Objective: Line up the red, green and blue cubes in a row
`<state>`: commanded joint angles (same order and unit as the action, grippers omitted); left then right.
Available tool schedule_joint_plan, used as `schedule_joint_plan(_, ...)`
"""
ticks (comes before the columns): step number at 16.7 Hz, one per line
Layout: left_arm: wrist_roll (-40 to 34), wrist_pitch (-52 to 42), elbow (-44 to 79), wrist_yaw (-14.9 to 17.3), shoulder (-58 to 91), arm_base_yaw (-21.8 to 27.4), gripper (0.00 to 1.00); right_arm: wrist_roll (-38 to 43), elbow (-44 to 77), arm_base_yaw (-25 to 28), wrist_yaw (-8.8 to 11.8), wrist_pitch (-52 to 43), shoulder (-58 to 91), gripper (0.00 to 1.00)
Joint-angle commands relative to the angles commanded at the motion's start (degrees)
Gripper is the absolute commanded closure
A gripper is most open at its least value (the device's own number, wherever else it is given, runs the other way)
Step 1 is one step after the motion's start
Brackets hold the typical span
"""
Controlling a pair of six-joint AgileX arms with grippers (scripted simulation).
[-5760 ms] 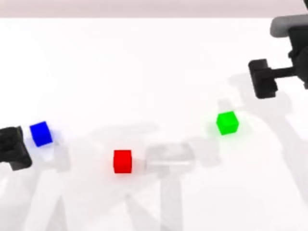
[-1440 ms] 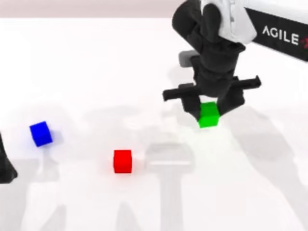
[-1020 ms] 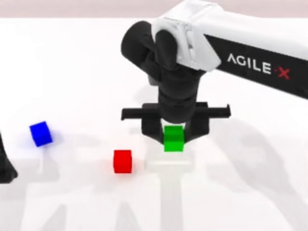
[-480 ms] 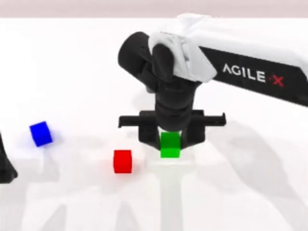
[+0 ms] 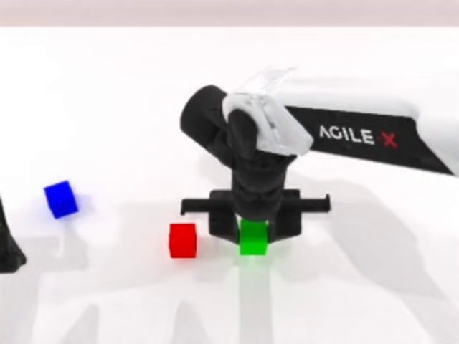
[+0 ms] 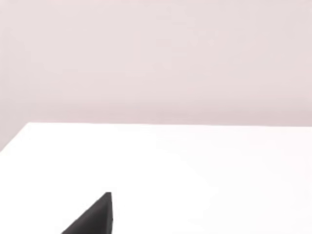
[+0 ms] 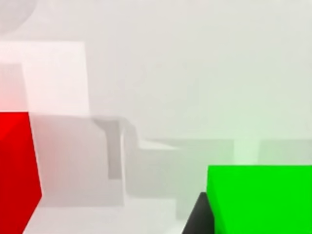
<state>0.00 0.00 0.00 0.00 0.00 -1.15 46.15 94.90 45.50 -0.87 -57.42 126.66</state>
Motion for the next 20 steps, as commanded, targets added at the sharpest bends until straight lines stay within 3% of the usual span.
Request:
schedule_joint_plan(1,0.00,0.00,0.00,0.00,0.00,0.00,0.00,0.00,0.00,0.00,0.00,0.00,0.00,1.00)
schedule_joint_plan(14,0.00,0.00,0.00,0.00,0.00,0.00,0.00,0.00,0.00,0.00,0.00,0.00,0.00,0.02)
schedule_joint_plan(20,0.00,0.00,0.00,0.00,0.00,0.00,0.00,0.00,0.00,0.00,0.00,0.00,0.00,0.00)
